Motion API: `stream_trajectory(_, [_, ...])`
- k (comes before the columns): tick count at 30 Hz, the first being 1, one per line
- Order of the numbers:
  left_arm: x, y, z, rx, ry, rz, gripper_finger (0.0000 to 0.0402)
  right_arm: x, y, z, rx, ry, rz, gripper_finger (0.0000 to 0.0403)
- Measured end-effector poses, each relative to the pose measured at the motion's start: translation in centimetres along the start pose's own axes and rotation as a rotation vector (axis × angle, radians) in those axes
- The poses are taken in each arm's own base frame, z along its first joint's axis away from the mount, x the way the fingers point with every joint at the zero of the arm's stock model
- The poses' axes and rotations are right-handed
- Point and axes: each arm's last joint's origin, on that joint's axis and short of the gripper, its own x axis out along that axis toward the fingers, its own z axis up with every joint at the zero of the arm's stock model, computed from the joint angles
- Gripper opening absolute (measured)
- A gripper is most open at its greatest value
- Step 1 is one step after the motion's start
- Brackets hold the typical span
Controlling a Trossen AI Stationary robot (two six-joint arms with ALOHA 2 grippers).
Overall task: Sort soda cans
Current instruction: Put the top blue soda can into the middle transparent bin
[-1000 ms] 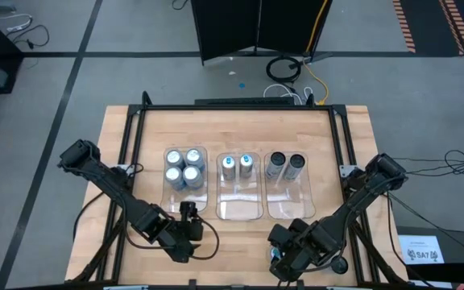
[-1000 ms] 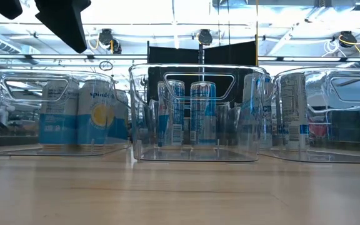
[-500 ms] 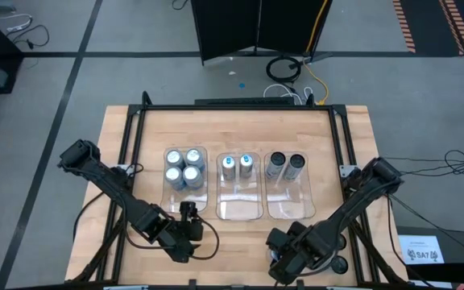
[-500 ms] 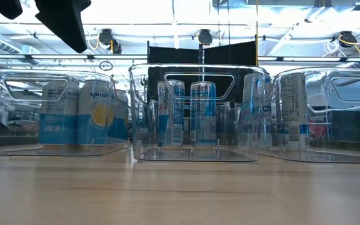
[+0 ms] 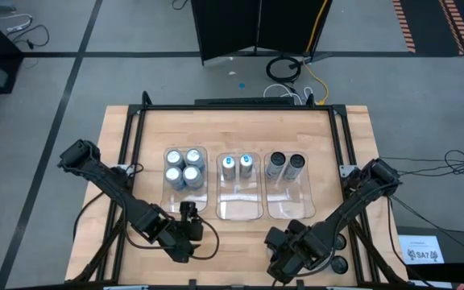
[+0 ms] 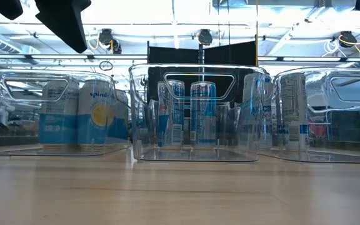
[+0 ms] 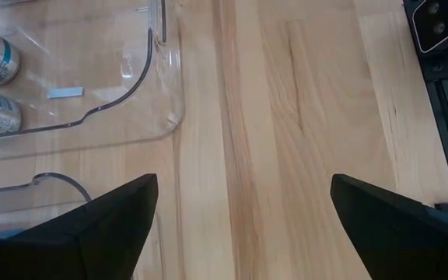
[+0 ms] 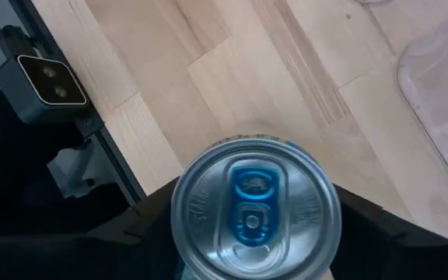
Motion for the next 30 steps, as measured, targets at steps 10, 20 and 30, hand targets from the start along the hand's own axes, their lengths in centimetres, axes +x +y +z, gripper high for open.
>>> stream_trajectory(10, [-0.3, 0.4, 0.2, 0.055, -0.048, 0.087, 0.0389, -1.4, -0.2, 0.2, 0.028, 0.004, 0.043, 0.0226])
stream_trajectory(20, [-2.6, 2.5, 0.3, 0.077, -0.106, 0.078, 0.0389, -3.5, -0.8, 1.3, 0.048, -0.035, 0.101, 0.0226])
stream_trajectory(30, [-4.0, 4.2, -2.4, 0.064, -0.237, 0.025, 0.0389, -9.4, -1.0, 5.2, -0.079, -0.3, 0.189, 0.0229])
